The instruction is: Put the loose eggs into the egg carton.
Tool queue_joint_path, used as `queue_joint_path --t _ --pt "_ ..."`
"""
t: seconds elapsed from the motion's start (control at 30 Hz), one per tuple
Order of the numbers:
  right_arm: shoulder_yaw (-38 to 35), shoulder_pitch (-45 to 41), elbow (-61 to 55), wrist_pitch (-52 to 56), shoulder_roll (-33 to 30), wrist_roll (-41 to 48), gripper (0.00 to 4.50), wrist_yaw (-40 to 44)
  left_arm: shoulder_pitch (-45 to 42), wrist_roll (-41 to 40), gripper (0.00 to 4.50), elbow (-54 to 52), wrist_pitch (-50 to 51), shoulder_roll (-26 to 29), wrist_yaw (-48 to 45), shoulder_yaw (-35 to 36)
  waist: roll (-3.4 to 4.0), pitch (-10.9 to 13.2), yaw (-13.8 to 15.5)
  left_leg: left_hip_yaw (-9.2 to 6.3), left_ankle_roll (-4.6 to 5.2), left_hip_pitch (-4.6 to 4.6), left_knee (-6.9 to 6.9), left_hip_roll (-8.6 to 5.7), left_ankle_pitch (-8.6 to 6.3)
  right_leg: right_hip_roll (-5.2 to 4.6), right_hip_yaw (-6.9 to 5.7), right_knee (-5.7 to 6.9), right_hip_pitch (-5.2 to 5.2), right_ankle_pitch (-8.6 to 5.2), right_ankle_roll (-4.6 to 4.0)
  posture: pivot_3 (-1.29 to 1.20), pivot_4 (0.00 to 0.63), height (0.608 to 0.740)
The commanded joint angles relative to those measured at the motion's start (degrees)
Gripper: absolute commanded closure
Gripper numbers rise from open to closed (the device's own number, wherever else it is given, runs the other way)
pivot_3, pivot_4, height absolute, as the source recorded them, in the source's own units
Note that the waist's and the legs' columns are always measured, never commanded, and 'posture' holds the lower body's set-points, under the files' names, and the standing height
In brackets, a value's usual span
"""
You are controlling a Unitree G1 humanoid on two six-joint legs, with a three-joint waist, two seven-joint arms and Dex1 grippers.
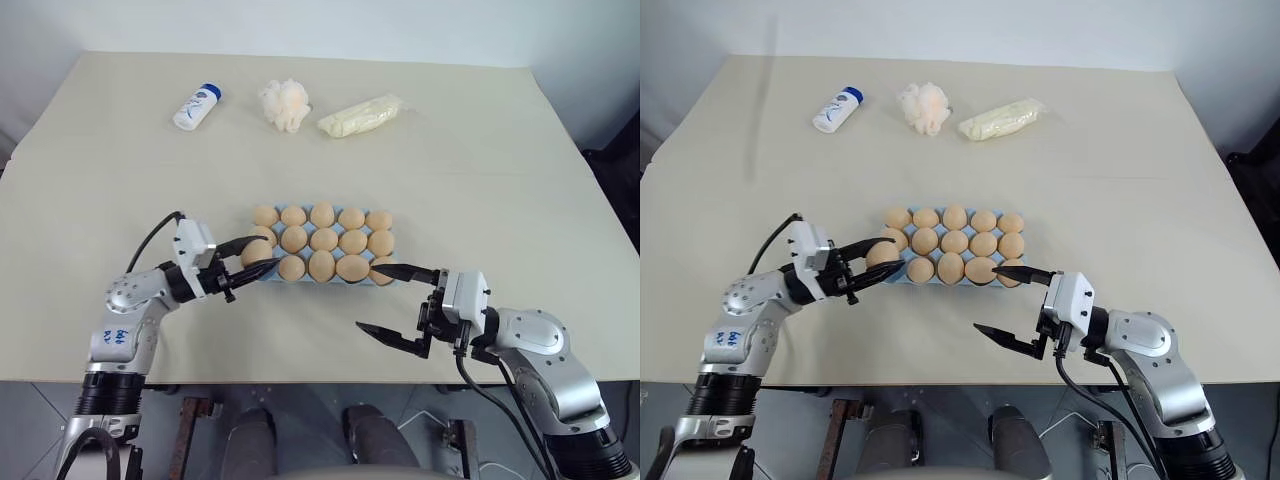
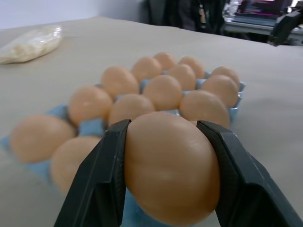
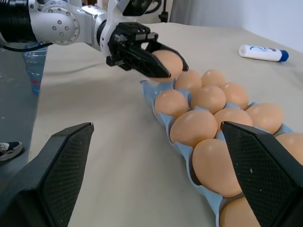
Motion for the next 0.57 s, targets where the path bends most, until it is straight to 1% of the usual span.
queue_joint_path --t 0.03,0.13,0.23,0.37,0.43,0.57 --pt "-0.82 0.58 -2.59 -0.93 0.13 0.36 0.0 -0.86 -0.31 0.6 0.93 0.44 -1.4 0.76 0.25 1.44 0.0 0.0 -0.01 0.0 0.0 0.0 -0.01 0.01 0.0 0.0 0.0 0.0 -0.02 0.0 0.0 0.0 0.15 0.74" --pt "-1.82 1.65 -3.38 -0.71 -0.43 0.52 0.0 -1.39 0.67 -0.32 0.03 -0.06 -0.95 3.2 0.12 4.0 0.0 0.0 0.05 -0.02 0.0 0.0 -0.05 0.03 0.0 0.0 -0.03 0.01 -0.04 0.0 0.0 0.0 0.15 0.74" --pt "-3.9 3.26 -3.71 -0.26 -1.64 0.32 0.0 -2.11 3.24 -2.91 0.03 -1.45 1.29 7.0 -1.33 7.78 0.01 0.01 -0.18 0.01 0.0 0.0 -0.1 0.05 0.0 0.0 -0.01 0.0 -0.04 0.0 0.0 0.0 0.15 0.74" --pt "-7.55 5.06 -1.92 -0.59 -2.89 0.4 0.0 -2.78 7.21 -3.14 0.03 -1.68 1.58 11.85 -2.58 12.28 0.03 0.02 -0.01 0.0 0.0 0.0 -0.12 0.03 0.0 -0.02 -0.03 -0.02 -0.03 0.0 0.0 0.0 0.15 0.74" --pt "-8.84 5.75 -0.54 -1.19 -3.24 0.38 0.0 -2.34 8.65 -3.96 0.03 -2.07 3.29 12.92 -2.14 13.97 0.03 0.02 0.14 0.0 0.01 0.0 -0.12 0.03 -0.01 -0.02 -0.04 -0.05 -0.01 0.0 -0.01 0.0 0.15 0.74" --pt "-10.37 5.11 3.09 -2.33 -3.29 0.04 0.0 -1.93 12.38 -2.69 0.03 -0.71 1.24 13.96 -2.58 16.47 0.04 0.02 0.2 0.0 0.02 0.0 -0.12 0.0 -0.02 -0.05 -0.04 -0.12 0.04 0.0 -0.01 0.0 0.15 0.74"
